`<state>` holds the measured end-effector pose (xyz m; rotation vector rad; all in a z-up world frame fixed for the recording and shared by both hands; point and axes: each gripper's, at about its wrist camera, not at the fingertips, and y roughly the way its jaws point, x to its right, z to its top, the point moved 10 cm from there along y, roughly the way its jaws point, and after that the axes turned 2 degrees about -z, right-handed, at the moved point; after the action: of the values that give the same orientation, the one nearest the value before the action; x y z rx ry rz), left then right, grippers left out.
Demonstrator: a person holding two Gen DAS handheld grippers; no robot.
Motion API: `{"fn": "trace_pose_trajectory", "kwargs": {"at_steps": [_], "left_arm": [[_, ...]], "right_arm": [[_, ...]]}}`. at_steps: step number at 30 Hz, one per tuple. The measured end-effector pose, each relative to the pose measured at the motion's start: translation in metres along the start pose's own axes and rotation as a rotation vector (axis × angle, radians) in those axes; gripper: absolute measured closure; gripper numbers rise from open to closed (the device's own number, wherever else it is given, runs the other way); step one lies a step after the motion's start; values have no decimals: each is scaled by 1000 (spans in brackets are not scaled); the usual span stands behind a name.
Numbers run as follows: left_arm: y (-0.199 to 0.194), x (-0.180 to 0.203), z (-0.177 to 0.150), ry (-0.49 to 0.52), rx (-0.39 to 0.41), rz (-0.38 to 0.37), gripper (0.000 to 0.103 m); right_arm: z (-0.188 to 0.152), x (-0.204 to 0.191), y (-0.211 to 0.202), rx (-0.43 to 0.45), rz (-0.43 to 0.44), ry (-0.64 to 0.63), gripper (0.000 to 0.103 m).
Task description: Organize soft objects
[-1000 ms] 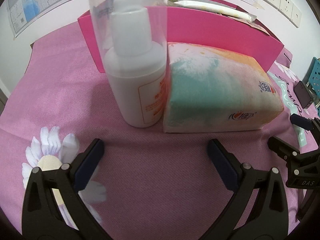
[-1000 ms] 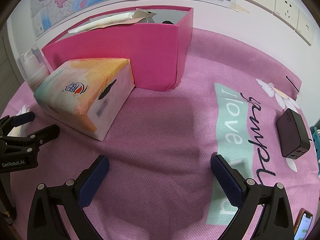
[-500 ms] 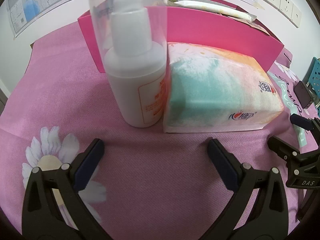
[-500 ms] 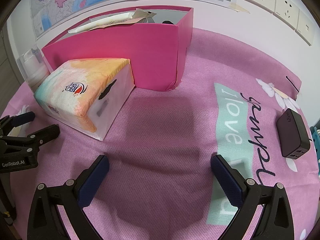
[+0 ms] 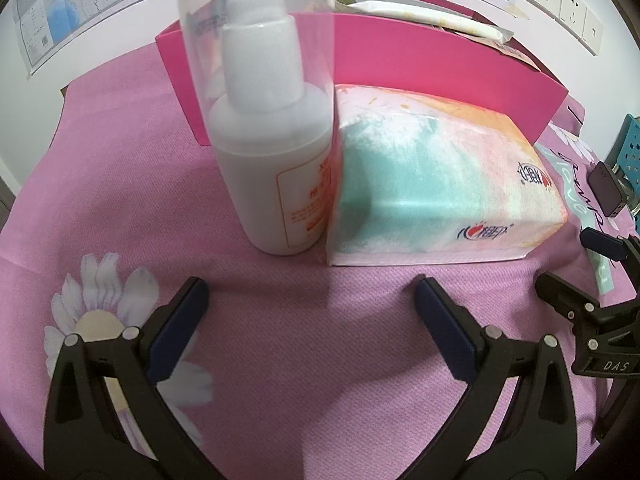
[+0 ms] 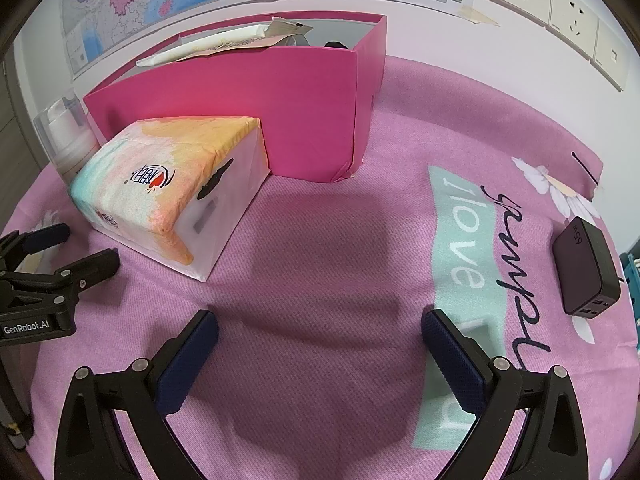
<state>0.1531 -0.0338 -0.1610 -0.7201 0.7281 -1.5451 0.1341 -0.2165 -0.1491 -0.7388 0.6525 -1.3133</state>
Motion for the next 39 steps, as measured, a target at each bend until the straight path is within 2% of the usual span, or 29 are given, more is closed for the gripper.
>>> {"fn": "trace_pose_trajectory", "kwargs": {"at_steps": [39], "left_arm": [[3,-4,0,1,0,0,0]], "right_arm": [[0,0,0,2,0,1,0]]}}
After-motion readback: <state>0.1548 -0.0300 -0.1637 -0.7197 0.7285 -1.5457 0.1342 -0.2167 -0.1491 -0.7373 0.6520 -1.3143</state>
